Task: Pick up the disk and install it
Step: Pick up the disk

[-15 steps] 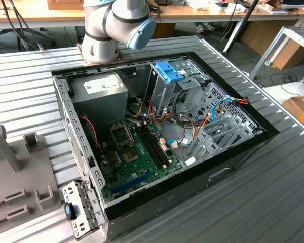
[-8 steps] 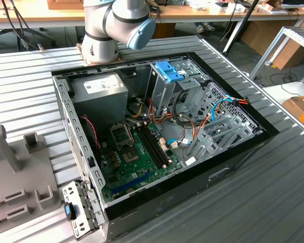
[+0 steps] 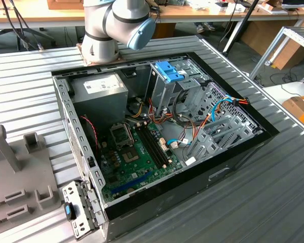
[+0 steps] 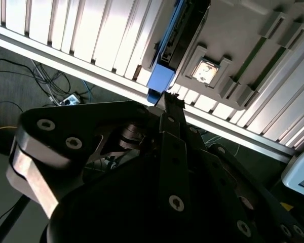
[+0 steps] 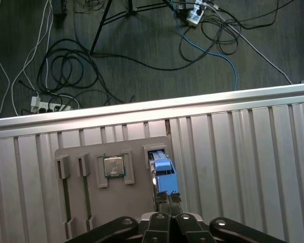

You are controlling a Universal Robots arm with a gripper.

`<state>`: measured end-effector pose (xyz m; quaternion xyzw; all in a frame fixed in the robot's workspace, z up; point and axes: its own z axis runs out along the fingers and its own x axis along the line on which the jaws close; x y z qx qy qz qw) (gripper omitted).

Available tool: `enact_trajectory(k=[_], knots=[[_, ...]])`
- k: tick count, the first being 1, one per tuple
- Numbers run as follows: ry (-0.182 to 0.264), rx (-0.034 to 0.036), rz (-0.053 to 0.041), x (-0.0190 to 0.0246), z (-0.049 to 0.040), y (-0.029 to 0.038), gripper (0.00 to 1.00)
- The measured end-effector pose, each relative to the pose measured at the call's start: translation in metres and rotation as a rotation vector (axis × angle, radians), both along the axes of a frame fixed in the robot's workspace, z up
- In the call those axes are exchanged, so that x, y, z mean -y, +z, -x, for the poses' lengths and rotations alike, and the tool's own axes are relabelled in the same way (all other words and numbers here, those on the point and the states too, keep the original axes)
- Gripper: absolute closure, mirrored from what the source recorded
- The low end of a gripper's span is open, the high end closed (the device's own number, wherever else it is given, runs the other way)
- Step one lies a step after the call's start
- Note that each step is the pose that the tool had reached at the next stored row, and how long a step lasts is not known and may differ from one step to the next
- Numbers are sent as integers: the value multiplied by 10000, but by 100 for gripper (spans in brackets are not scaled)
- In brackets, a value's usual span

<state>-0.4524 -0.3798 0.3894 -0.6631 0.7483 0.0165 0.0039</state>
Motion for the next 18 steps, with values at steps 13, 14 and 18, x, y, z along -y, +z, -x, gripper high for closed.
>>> enact_trajectory(k=[13,14,18], knots=[[483,179,-8,-1,0,-27,89],[599,177,-9,-2,0,-26,89],[756,177,-4,-6,2,-27,89]])
